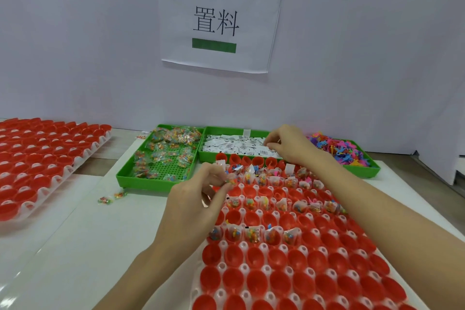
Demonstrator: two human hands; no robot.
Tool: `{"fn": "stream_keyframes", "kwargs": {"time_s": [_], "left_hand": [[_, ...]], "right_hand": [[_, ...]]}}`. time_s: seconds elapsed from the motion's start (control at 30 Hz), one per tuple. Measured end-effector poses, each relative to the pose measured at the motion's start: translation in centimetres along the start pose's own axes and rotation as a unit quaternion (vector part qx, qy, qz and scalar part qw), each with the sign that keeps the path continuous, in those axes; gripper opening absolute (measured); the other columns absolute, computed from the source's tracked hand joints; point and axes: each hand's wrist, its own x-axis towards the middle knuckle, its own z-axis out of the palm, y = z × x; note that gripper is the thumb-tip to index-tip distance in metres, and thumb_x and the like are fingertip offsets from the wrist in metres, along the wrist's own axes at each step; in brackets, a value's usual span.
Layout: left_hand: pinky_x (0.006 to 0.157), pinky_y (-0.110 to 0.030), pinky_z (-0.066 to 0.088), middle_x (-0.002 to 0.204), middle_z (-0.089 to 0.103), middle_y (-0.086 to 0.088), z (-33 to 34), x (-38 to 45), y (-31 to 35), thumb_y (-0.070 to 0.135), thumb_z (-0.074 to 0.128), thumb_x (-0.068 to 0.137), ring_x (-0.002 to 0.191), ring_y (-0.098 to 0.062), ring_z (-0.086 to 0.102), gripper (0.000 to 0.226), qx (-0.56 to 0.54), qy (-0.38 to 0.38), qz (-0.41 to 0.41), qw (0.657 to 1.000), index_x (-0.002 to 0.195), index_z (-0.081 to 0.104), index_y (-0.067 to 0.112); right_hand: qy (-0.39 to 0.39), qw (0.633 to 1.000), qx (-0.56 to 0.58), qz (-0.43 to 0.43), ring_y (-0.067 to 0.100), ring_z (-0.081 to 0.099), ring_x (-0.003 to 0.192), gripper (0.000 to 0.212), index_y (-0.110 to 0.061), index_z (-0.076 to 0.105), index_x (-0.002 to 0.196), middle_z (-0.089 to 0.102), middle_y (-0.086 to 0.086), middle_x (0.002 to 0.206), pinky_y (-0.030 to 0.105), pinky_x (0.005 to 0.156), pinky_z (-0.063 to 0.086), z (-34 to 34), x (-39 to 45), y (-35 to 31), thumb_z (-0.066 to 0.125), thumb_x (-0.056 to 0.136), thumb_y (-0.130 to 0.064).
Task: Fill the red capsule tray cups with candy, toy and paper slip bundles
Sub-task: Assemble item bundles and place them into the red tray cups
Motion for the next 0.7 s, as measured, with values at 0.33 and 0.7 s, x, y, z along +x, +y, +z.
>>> {"fn": "stream_keyframes", "kwargs": {"time_s": [0.33,0.7], "left_hand": [[0.06,-0.018,0.052,0.083,0.071,0.02,-0.5,0.3,-0.1,0.02,0.077,0.09,0.072,-0.007,0.069,0.018,0.011,0.025,-0.019,0.999,0.093,0.061,0.027],[0.062,-0.022,0.054,0.084,0.071,0.022,-0.6,0.3,0.2,0.022,0.077,0.09,0.074,-0.005,0.07,0.016,0.017,0.014,-0.02,1.0,0.095,0.062,0.026]], "right_hand": [[-0.074,0.996,-0.047,-0.003,0.018,0.071,0.082,0.012,-0.01,0.082,0.092,0.078,0.004,0.09,0.029,0.074,0.053,2.0,3.9,1.6,0.084,0.083,-0.018],[-0.049,0.996,-0.069,-0.021,0.027,0.065,0.074,0.02,0.005,0.074,0.094,0.074,0.021,0.092,0.039,0.074,0.055,2.4,3.2,2.2,0.058,0.097,-0.007]]}}
